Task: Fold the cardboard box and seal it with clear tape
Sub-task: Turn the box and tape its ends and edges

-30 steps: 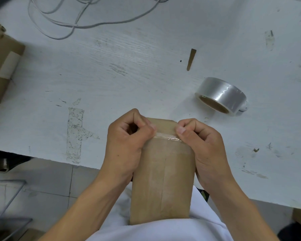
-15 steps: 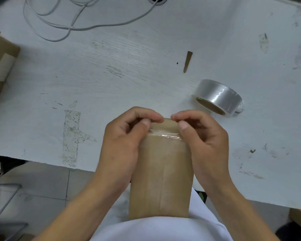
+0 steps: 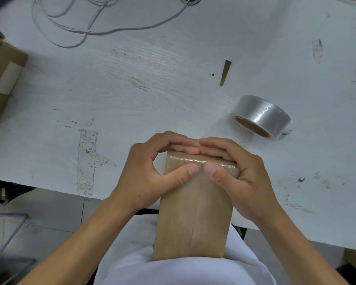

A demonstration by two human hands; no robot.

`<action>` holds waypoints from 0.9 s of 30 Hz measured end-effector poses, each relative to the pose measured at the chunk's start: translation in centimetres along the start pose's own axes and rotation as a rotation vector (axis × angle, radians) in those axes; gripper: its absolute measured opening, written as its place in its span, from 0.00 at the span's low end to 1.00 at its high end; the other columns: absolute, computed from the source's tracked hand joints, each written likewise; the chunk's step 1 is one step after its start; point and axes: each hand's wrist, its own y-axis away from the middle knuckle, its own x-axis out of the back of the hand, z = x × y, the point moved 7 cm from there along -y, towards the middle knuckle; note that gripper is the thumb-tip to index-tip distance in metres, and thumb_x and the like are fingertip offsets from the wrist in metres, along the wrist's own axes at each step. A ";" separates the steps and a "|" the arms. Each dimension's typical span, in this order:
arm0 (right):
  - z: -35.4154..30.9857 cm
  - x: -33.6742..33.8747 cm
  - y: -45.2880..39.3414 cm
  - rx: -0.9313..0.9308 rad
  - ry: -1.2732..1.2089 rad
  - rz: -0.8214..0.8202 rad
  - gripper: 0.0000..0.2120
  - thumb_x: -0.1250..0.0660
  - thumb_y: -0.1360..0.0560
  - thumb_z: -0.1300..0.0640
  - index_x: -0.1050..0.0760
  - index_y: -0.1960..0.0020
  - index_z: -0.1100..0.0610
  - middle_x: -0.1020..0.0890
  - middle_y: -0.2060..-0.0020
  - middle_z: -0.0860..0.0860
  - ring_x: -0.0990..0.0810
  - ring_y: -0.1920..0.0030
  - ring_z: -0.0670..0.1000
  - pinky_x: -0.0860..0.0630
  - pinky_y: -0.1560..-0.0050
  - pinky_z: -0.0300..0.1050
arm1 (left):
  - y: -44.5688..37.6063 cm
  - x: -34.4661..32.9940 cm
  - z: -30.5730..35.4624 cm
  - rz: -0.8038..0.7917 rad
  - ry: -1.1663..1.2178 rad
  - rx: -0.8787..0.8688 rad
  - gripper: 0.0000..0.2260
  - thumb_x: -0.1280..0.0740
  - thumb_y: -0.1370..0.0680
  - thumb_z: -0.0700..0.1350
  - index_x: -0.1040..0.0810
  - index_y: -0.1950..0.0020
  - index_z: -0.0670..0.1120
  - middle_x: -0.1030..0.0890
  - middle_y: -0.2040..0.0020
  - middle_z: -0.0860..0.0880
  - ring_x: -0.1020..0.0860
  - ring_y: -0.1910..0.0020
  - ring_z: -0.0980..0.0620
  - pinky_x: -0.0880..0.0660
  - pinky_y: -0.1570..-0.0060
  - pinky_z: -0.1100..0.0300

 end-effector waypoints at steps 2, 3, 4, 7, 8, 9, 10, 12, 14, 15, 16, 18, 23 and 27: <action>-0.1 -0.1 -0.1 -0.019 -0.010 -0.025 0.15 0.30 0.26 0.47 0.20 0.40 0.49 0.16 0.44 0.46 0.18 0.40 0.52 0.21 0.42 0.57 | -0.2 -0.2 -0.3 -0.046 -0.030 0.031 0.18 0.28 0.30 0.57 0.19 0.42 0.52 0.15 0.47 0.58 0.19 0.41 0.52 0.22 0.42 0.49; -0.1 -0.1 0.0 -0.028 -0.032 -0.021 0.14 0.29 0.26 0.48 0.19 0.42 0.49 0.16 0.44 0.46 0.18 0.41 0.52 0.21 0.43 0.57 | -0.2 -0.3 -0.4 -0.069 -0.032 0.050 0.19 0.29 0.30 0.58 0.19 0.42 0.53 0.16 0.45 0.58 0.20 0.40 0.52 0.22 0.42 0.49; -0.1 0.0 0.1 -0.042 -0.050 -0.005 0.13 0.29 0.27 0.47 0.19 0.43 0.49 0.16 0.45 0.46 0.18 0.42 0.51 0.20 0.44 0.57 | -0.1 -0.4 -0.4 -0.092 -0.024 0.064 0.19 0.29 0.30 0.59 0.20 0.41 0.54 0.17 0.44 0.58 0.20 0.40 0.53 0.22 0.42 0.49; 0.0 0.3 0.4 -0.056 -0.042 0.057 0.18 0.28 0.31 0.43 0.19 0.43 0.46 0.16 0.47 0.45 0.17 0.46 0.50 0.19 0.47 0.55 | 0.4 -0.8 -0.6 -0.135 0.028 0.092 0.23 0.25 0.33 0.58 0.21 0.39 0.55 0.19 0.40 0.57 0.21 0.39 0.53 0.22 0.42 0.50; -0.1 0.4 0.6 -0.044 -0.047 0.066 0.20 0.28 0.32 0.43 0.20 0.42 0.46 0.16 0.47 0.45 0.17 0.46 0.50 0.19 0.47 0.54 | 0.6 -0.8 -0.7 -0.138 0.077 0.103 0.25 0.23 0.35 0.56 0.21 0.39 0.55 0.20 0.39 0.56 0.21 0.38 0.53 0.22 0.41 0.50; -0.1 0.5 0.8 -0.030 -0.053 0.073 0.22 0.27 0.33 0.44 0.21 0.40 0.46 0.17 0.46 0.45 0.17 0.45 0.50 0.19 0.48 0.52 | 0.8 -0.7 -0.8 -0.137 0.133 0.109 0.25 0.22 0.36 0.53 0.20 0.40 0.54 0.20 0.38 0.56 0.22 0.37 0.52 0.22 0.41 0.50; 0.0 0.5 1.2 -0.020 -0.051 0.078 0.24 0.26 0.34 0.44 0.22 0.39 0.46 0.17 0.46 0.45 0.17 0.45 0.50 0.19 0.48 0.49 | 0.9 -0.6 -0.8 -0.132 0.179 0.116 0.24 0.20 0.37 0.51 0.19 0.41 0.53 0.21 0.37 0.55 0.22 0.37 0.52 0.22 0.41 0.51; 0.6 0.4 2.0 -0.040 -0.046 0.094 0.26 0.26 0.35 0.41 0.24 0.38 0.42 0.18 0.45 0.42 0.18 0.45 0.48 0.20 0.51 0.44 | 1.1 -0.5 -0.6 -0.123 0.240 0.132 0.22 0.18 0.35 0.45 0.18 0.43 0.50 0.19 0.39 0.54 0.19 0.41 0.52 0.20 0.47 0.54; 1.0 0.5 2.6 -0.079 -0.084 0.110 0.26 0.26 0.35 0.38 0.25 0.38 0.40 0.18 0.46 0.41 0.18 0.46 0.44 0.20 0.54 0.41 | 1.2 -0.4 -0.2 -0.105 0.257 0.125 0.21 0.19 0.33 0.40 0.18 0.42 0.49 0.18 0.42 0.54 0.18 0.45 0.54 0.20 0.53 0.59; 1.0 0.5 2.7 -0.083 -0.092 0.113 0.25 0.26 0.35 0.39 0.25 0.39 0.39 0.18 0.46 0.41 0.17 0.48 0.43 0.20 0.55 0.39 | 1.3 -0.5 0.0 -0.091 0.239 0.105 0.21 0.20 0.32 0.40 0.19 0.41 0.50 0.18 0.43 0.54 0.19 0.45 0.55 0.20 0.53 0.60; 0.8 0.6 2.8 -0.074 -0.088 0.112 0.24 0.25 0.33 0.40 0.25 0.39 0.40 0.19 0.46 0.41 0.17 0.48 0.41 0.21 0.56 0.38 | 1.4 -0.5 0.2 -0.079 0.220 0.085 0.21 0.21 0.32 0.40 0.19 0.41 0.51 0.18 0.44 0.54 0.19 0.45 0.57 0.21 0.54 0.61; -0.2 0.6 2.8 -0.023 -0.052 0.101 0.21 0.25 0.30 0.43 0.25 0.38 0.39 0.20 0.43 0.40 0.19 0.47 0.39 0.21 0.54 0.36 | 1.7 -0.5 0.4 -0.052 0.198 0.066 0.18 0.21 0.31 0.40 0.19 0.43 0.49 0.18 0.47 0.53 0.19 0.48 0.58 0.21 0.55 0.61; -1.9 0.3 2.9 0.177 0.162 0.074 0.14 0.30 0.24 0.53 0.21 0.39 0.44 0.19 0.44 0.39 0.21 0.42 0.42 0.23 0.43 0.42 | 2.2 -0.1 0.9 0.020 0.067 -0.006 0.16 0.18 0.33 0.45 0.17 0.49 0.51 0.16 0.53 0.56 0.18 0.51 0.58 0.21 0.57 0.61; -2.3 0.3 3.3 0.168 0.221 0.088 0.13 0.31 0.22 0.54 0.22 0.40 0.42 0.19 0.45 0.39 0.21 0.45 0.39 0.21 0.45 0.42 | 3.5 0.2 0.0 0.131 0.004 0.010 0.19 0.20 0.35 0.57 0.20 0.47 0.56 0.17 0.50 0.59 0.19 0.48 0.58 0.19 0.50 0.56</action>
